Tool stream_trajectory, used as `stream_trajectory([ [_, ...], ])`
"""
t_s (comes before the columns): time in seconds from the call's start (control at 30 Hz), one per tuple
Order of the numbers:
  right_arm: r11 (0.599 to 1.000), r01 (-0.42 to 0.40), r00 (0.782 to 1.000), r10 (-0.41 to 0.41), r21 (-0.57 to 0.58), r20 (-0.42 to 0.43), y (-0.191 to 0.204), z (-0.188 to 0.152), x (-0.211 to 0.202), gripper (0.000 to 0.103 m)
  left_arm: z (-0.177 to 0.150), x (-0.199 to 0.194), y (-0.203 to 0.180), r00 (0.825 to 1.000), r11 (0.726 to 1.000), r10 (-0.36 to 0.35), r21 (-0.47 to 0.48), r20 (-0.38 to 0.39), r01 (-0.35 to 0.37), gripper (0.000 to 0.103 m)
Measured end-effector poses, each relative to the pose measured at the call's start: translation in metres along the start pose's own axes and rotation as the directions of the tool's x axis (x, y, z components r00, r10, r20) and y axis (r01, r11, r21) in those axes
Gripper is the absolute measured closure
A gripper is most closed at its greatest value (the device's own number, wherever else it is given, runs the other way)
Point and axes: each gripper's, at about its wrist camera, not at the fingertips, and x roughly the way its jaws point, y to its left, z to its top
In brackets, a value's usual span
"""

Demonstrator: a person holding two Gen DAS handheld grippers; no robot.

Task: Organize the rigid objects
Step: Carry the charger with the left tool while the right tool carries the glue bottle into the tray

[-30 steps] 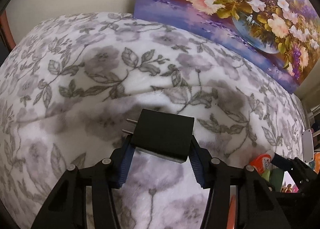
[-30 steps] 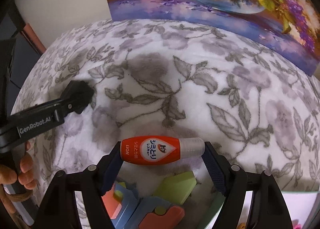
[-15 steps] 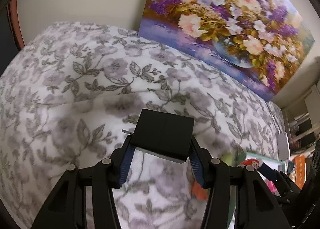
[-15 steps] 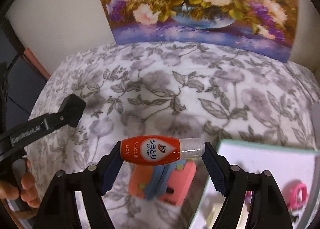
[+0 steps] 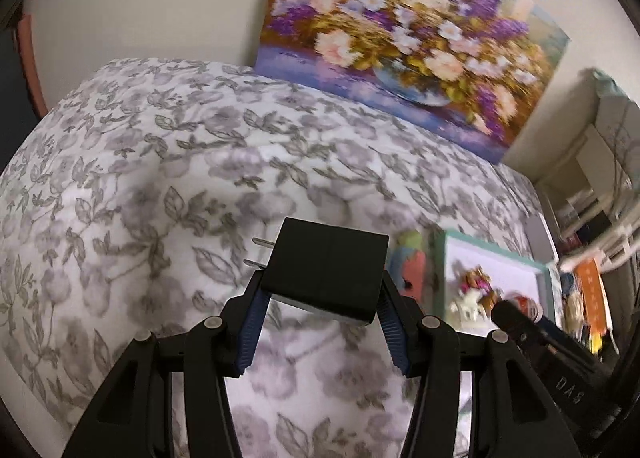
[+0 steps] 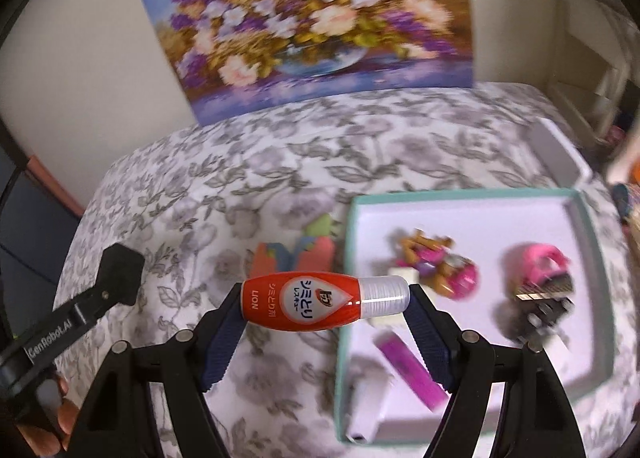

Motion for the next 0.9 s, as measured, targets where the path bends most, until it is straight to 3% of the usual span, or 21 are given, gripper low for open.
stream_trajectory([
  [0.37, 0.984, 0.144, 0.989, -0.141, 0.107, -0.035, -0.065, -0.027, -0.022, 0.023, -0.044, 0.000, -0.074, 1.000, 0.974, -0.013, 0.227, 0.008, 0.011, 0.048],
  [0.67, 0.967, 0.206, 0.976, -0.192, 0.153, -0.100, -0.118, -0.034, -0.012, 0.023, -0.067, 0.012, -0.138, 1.000, 0.920, -0.030, 0.392, 0.009, 0.023, 0.048],
  [0.9, 0.957, 0.224, 0.970, -0.200, 0.186, -0.140, -0.145, -0.039, -0.006, 0.023, -0.088, 0.024, -0.177, 1.000, 0.861, -0.018, 0.508, -0.009, 0.020, 0.048],
])
